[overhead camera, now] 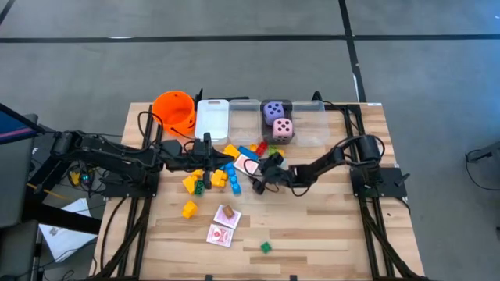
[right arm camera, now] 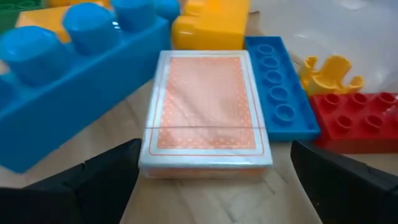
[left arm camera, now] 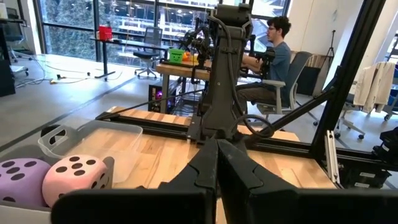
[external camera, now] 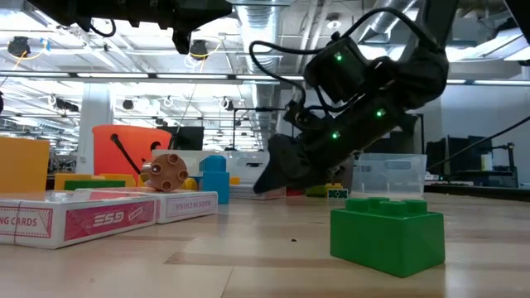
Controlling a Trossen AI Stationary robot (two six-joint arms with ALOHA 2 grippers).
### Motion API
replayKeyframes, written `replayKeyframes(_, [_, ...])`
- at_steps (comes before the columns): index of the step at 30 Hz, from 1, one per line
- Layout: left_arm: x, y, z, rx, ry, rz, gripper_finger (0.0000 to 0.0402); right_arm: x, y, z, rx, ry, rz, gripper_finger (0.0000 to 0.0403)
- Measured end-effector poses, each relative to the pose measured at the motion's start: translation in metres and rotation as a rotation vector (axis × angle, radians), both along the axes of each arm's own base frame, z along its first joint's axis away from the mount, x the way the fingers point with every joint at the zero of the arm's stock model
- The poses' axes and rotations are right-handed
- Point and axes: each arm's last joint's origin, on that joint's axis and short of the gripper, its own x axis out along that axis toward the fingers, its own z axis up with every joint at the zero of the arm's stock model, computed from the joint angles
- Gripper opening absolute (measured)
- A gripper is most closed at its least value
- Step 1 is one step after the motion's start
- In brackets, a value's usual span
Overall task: Pick & Place Toys
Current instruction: Put the orange deck of cards into the right transparent bin
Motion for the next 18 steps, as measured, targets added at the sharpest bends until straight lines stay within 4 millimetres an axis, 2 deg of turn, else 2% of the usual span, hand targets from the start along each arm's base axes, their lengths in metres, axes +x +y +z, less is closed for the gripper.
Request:
replayKeyframes(10, [0.0, 0.0, 0.0, 0.0, 0.0, 0.0, 0.0, 0.0, -0.005, -0.002, 0.058, 0.018, 0.063, 0.04])
replayKeyframes(18, [0.0, 0.0, 0.0, 0.0, 0.001, 0.0, 0.0, 0.0, -0.014, -0.002, 0.053, 0.017, 0.032, 0.04])
